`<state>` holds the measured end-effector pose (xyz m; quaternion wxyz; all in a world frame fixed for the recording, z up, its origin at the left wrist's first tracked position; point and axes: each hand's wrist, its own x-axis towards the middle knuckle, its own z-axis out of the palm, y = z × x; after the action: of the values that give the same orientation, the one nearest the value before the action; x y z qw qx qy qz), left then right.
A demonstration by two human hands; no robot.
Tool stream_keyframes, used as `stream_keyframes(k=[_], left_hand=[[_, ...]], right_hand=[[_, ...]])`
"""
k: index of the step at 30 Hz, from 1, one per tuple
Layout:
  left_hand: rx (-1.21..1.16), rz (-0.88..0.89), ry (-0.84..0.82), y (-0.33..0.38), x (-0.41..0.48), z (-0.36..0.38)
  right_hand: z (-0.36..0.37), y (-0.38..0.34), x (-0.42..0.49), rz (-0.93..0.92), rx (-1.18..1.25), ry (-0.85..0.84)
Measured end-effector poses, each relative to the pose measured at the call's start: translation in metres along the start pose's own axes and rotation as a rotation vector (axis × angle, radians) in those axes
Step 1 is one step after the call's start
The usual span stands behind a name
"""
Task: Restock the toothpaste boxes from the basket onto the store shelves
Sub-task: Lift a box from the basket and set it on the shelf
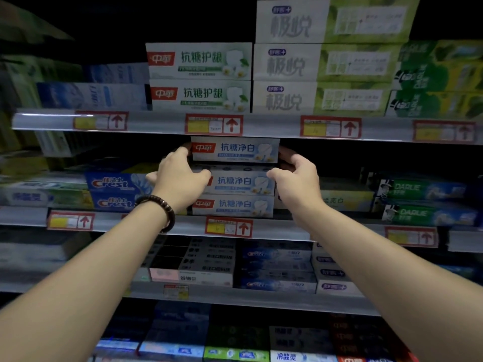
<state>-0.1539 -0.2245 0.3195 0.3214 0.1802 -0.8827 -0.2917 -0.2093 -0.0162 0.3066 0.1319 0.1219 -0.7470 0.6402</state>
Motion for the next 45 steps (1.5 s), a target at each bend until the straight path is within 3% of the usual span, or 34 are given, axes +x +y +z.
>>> stream_keyframes(k=[14, 35, 45], left_hand=[[0.029, -0.045, -0.069, -0.002, 0.003, 0.006], [0.055, -0.018, -0.021, -0.005, 0.003, 0.004], [-0.124, -0.045, 0.015, -0.009, -0.021, -0.006]], right_hand=[[0.002, 0.006, 0.007, 0.028, -0.022, -0.060], [-0.012, 0.004, 0.006, -0.009, -0.021, -0.096], [-0.036, 0.002, -0.015, 0.009, -0.027, -0.050]])
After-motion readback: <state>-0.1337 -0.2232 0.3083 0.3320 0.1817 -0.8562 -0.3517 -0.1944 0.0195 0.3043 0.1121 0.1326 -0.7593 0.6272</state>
